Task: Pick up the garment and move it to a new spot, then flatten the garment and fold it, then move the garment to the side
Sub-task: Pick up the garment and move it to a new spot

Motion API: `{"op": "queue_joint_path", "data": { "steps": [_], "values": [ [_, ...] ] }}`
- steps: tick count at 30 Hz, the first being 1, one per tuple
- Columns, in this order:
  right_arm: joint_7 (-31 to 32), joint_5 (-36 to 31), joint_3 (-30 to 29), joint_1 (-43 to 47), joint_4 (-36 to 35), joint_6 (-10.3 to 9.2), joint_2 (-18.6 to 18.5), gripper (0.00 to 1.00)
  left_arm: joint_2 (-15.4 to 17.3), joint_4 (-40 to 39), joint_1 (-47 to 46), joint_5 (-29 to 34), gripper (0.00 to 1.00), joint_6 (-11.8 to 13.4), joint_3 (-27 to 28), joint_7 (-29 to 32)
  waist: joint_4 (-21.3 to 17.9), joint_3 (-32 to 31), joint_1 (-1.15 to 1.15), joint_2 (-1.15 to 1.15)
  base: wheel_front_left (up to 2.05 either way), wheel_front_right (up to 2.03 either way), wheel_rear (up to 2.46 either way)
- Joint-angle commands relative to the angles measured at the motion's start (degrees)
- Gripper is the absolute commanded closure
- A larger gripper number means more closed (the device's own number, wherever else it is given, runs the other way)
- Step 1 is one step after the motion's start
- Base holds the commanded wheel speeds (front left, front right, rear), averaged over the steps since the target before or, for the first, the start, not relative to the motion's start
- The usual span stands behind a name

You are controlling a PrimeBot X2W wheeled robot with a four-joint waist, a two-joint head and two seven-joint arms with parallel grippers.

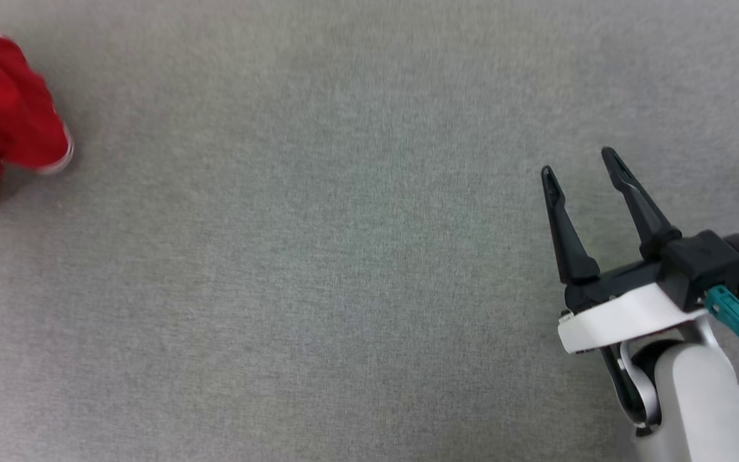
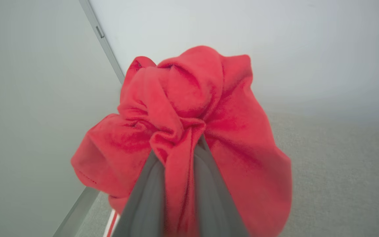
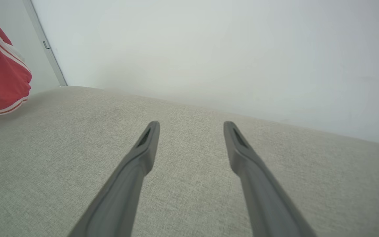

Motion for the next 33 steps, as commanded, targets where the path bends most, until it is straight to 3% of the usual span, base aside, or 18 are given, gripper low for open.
{"op": "queue_joint_path", "data": {
  "steps": [1,5,10,23,29,33],
  "values": [
    [-0.1,0.5,-0.4,1.0,0.2,-0.02,0.1,0.00,-0.4,-0.2,-0.7,0.5,1.00,-0.3,-0.4,-1.9,-0.1,-3.8,-0.01,0.00,0.00,0.00,0.00],
    [0.0,1.5,-1.6,3.4,0.3,-0.02,0.1,0.00,-2.5,-0.5,-1.5,2.4,1.00,0.0,-2.1,-9.4,-0.8,-8.1,-0.01,0.00,0.00,0.00,0.00],
    [0.3,2.4,-2.6,6.5,0.5,-0.02,0.1,0.00,-6.8,-1.7,0.1,3.5,1.00,0.7,-4.7,-14.0,-3.0,-13.0,-0.01,0.00,0.00,0.00,0.00],
    [2.5,3.5,-4.4,12.2,-0.6,-0.02,0.1,0.00,-22.7,-8.7,10.2,0.4,1.00,-1.3,-15.6,-9.7,-12.2,-19.7,-0.01,0.00,0.00,0.00,0.00],
    [3.2,3.8,-5.8,13.7,-2.1,-0.02,0.1,0.00,-27.2,-10.0,17.2,-1.0,1.00,-2.2,-23.7,-6.9,-16.0,-18.6,-0.01,0.00,0.00,0.00,0.00],
    [3.4,3.9,-6.7,14.3,-2.7,-0.02,0.1,0.00,-28.3,-9.6,22.0,-1.5,1.00,-2.3,-28.6,-6.8,-17.0,-16.9,-0.01,0.00,0.00,0.00,0.00]
  ]
}}
